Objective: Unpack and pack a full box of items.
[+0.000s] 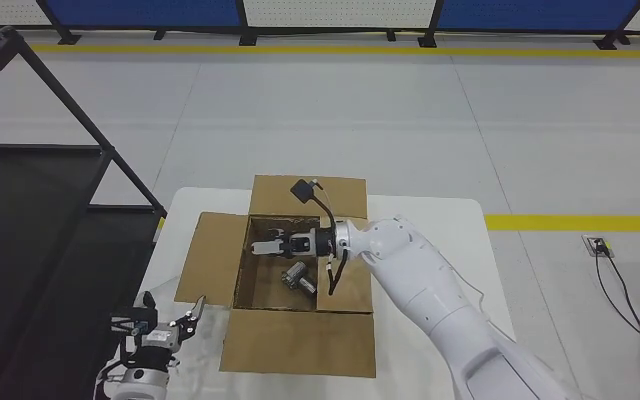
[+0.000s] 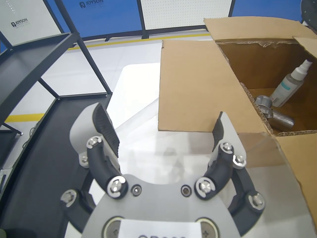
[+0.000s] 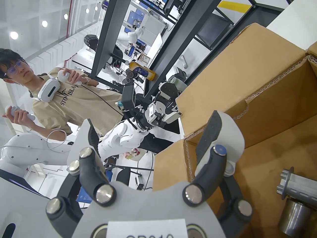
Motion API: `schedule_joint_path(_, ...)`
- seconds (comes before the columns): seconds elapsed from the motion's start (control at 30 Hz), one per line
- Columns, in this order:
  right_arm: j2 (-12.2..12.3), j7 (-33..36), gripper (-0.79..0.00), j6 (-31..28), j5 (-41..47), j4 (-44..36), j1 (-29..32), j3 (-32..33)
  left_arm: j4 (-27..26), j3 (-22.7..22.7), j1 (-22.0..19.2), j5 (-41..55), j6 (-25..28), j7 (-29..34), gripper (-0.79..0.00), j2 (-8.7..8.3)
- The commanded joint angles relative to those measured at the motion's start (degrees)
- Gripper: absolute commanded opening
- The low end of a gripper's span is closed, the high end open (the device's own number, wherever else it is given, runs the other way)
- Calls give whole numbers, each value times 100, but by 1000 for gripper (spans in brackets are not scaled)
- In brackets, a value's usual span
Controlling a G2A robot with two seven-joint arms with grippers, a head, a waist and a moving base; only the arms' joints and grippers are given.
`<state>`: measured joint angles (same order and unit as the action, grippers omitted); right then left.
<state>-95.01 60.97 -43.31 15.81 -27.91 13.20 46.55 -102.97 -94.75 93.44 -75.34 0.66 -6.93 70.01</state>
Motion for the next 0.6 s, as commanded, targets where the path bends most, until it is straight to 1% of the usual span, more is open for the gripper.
schedule_joint_path(0.0, 6, -14, 0, -14, -3, 2, 2, 5, -46, -8, 32, 21, 20, -11, 0, 4)
schedule_joint_path(0.2, 32, -48, 0, -49, -9, 6, 18, 32, -212, -78, 143, 180, 54, -100, 0, 17)
schedule_joint_path(0.57, 109, -187, 0, -53, -141, 52, -25, 121, -522, -275, 347, 628, 72, -472, 0, 53)
